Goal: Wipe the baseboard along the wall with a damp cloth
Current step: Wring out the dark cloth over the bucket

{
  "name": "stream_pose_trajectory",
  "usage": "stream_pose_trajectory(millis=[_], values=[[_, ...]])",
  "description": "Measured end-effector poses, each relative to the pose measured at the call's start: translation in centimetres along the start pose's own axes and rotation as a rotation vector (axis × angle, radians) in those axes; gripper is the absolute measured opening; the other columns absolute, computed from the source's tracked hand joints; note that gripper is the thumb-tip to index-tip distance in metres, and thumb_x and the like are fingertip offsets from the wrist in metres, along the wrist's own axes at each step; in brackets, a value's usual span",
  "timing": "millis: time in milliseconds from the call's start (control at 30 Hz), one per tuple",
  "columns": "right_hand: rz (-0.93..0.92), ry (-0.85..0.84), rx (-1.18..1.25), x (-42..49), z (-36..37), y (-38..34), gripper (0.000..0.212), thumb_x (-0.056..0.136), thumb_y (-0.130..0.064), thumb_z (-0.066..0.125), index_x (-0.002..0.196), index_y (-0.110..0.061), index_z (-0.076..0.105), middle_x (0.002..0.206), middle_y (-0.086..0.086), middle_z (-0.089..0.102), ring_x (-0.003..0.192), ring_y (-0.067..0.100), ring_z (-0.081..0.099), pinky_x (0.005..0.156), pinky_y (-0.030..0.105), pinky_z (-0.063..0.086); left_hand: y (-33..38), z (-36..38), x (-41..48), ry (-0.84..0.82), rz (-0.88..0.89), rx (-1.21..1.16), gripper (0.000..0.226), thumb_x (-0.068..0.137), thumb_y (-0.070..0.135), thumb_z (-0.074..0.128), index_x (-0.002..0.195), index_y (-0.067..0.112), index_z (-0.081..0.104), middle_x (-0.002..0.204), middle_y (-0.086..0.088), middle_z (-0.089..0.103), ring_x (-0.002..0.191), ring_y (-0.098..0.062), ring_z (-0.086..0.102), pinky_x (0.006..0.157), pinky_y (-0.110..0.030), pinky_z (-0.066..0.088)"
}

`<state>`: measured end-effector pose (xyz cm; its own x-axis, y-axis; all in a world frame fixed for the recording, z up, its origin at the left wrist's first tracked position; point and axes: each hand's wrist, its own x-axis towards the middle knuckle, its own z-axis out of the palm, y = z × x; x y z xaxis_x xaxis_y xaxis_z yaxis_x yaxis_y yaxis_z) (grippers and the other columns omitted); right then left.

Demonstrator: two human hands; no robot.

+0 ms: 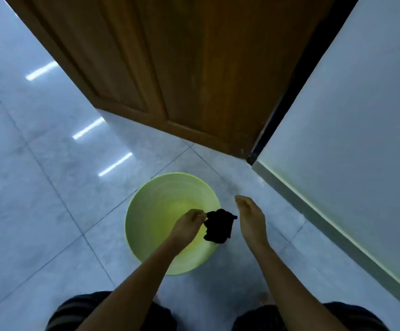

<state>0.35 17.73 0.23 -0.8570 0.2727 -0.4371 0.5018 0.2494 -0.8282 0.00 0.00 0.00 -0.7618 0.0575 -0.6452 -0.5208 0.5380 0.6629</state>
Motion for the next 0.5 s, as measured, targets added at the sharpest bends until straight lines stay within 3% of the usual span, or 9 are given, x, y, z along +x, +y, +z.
stream_pose_trajectory(millis=[133, 233, 333, 400, 500], values=[[0.092, -0.101, 0.285, 2.9, 3.6, 8.6, 0.025, 0.100, -0.026, 0.042, 0.117, -0.024, 0.060, 0.124, 0.000, 0.060, 0.114, 0.016, 0.057, 0.086, 0.027, 0.049, -4.4, 4.5, 5.3, -0.162, -0.111, -0.381, 0.053, 0.093, 0.054, 0.041, 0.127, 0.015, 0.046, 0.120, -0.004, 0.059, 0.103, -0.020, 0.060, 0.077, -0.031, 0.049], [0.225, -0.297, 0.505, 4.4, 5.0, 12.8, 0.039, 0.099, -0.046, 0.031, 0.120, -0.029, 0.060, 0.123, 0.003, 0.065, 0.105, 0.019, 0.064, 0.073, 0.031, 0.054, -7.2, 6.0, 8.3, -0.254, 0.017, -0.471, 0.068, 0.085, 0.068, 0.038, 0.127, 0.017, 0.053, 0.123, -0.009, 0.064, 0.108, -0.023, 0.064, 0.080, -0.036, 0.054], [0.288, -0.407, 0.667, 4.5, 5.3, 14.6, 0.051, 0.095, -0.058, 0.026, 0.122, -0.031, 0.059, 0.122, 0.000, 0.066, 0.110, 0.025, 0.063, 0.082, 0.043, 0.053, -8.1, 6.0, 8.3, -0.393, 0.079, -0.626, 0.062, 0.089, 0.059, 0.032, 0.133, 0.021, 0.053, 0.129, -0.003, 0.063, 0.119, -0.018, 0.059, 0.095, -0.034, 0.049], [0.243, -0.363, 0.755, 3.2, 4.9, 13.7, 0.044, 0.097, -0.051, 0.035, 0.120, -0.025, 0.061, 0.115, 0.000, 0.068, 0.103, 0.023, 0.064, 0.080, 0.040, 0.053, -7.6, 5.5, 6.6, -0.387, 0.106, -0.706, 0.049, 0.093, 0.046, 0.039, 0.131, 0.018, 0.053, 0.127, -0.002, 0.064, 0.114, -0.016, 0.062, 0.085, -0.027, 0.053], [0.107, -0.266, 0.774, 0.3, 3.5, 11.6, 0.025, 0.097, -0.024, 0.050, 0.119, -0.018, 0.061, 0.120, 0.010, 0.066, 0.102, 0.025, 0.064, 0.079, 0.038, 0.054, -6.6, 4.1, 3.5, -0.201, 0.177, -0.664, 0.038, 0.095, 0.032, 0.050, 0.128, 0.012, 0.054, 0.120, -0.005, 0.066, 0.104, -0.017, 0.065, 0.073, -0.027, 0.056]])
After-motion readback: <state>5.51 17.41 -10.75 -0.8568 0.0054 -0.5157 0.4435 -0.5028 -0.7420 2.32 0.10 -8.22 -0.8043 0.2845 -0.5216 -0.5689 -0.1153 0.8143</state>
